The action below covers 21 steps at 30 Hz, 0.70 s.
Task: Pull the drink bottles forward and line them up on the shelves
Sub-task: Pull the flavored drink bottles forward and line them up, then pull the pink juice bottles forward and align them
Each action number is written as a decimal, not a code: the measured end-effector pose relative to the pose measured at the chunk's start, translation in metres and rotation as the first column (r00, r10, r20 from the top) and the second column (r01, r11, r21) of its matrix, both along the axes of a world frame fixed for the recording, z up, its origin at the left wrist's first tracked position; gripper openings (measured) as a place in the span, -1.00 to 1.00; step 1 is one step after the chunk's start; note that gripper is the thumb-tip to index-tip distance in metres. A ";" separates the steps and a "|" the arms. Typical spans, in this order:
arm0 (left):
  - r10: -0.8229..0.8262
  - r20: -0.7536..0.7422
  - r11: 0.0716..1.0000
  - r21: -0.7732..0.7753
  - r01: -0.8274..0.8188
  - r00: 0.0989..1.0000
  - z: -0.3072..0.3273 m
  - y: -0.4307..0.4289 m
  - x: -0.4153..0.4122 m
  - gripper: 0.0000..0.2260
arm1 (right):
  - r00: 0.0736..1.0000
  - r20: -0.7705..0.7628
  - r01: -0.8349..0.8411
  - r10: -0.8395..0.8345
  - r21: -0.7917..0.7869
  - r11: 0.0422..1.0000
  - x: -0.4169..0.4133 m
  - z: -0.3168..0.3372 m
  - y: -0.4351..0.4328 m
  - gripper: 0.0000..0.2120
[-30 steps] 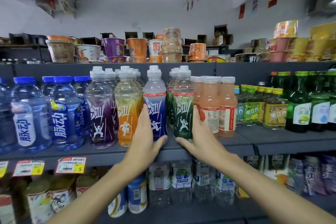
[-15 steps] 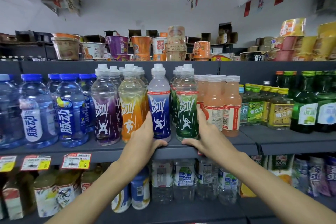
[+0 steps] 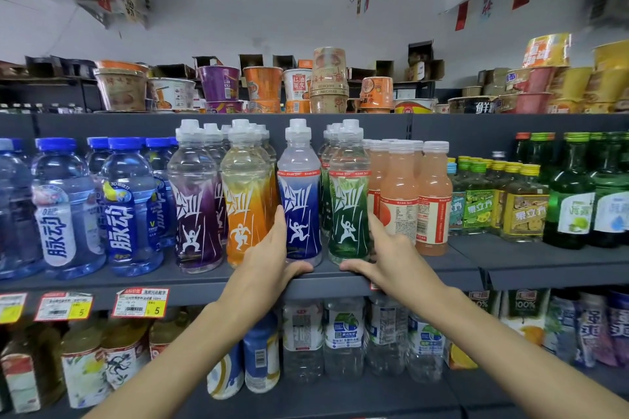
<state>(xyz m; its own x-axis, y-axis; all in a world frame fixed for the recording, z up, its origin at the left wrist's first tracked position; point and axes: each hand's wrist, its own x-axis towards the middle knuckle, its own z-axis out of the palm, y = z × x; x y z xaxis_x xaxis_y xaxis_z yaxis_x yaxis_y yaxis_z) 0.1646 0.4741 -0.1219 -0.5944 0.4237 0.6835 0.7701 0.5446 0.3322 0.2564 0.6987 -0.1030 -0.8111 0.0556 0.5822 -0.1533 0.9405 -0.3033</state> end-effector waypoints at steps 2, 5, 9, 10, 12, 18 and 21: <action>-0.014 -0.006 1.000 -0.010 0.013 1.000 0.001 -0.001 0.001 0.04 | 1.000 0.002 -0.003 0.003 0.006 1.000 0.000 0.000 0.000 -0.03; -0.029 0.007 0.999 -0.023 0.029 1.000 0.002 -0.002 0.003 0.03 | 1.000 0.016 -0.001 0.001 0.005 1.000 0.001 0.001 0.000 0.00; -0.051 -0.006 0.999 -0.016 0.051 0.999 0.006 -0.004 0.011 0.02 | 0.997 0.028 0.076 -0.078 0.074 0.994 0.005 0.004 -0.002 0.00; -0.042 -0.013 0.999 -0.014 0.042 0.999 0.008 -0.005 0.014 0.02 | 0.993 0.020 0.114 -0.117 0.112 0.987 0.006 0.005 -0.003 0.00; 0.014 -0.042 1.000 -0.017 -0.015 0.999 0.014 -0.005 0.021 0.01 | 0.985 -0.035 0.171 -0.167 0.176 0.969 0.008 0.005 -0.004 -0.04; 0.173 -0.567 0.983 0.050 -0.176 0.805 0.023 -0.005 0.039 -0.43 | 0.954 -0.231 0.240 -0.193 0.199 0.950 0.012 -0.002 -0.001 -0.18; 0.049 -0.602 0.999 0.038 -0.032 0.797 0.029 0.005 0.043 -0.63 | 0.946 -0.266 0.242 -0.185 0.199 0.950 0.013 -0.002 -0.001 -0.26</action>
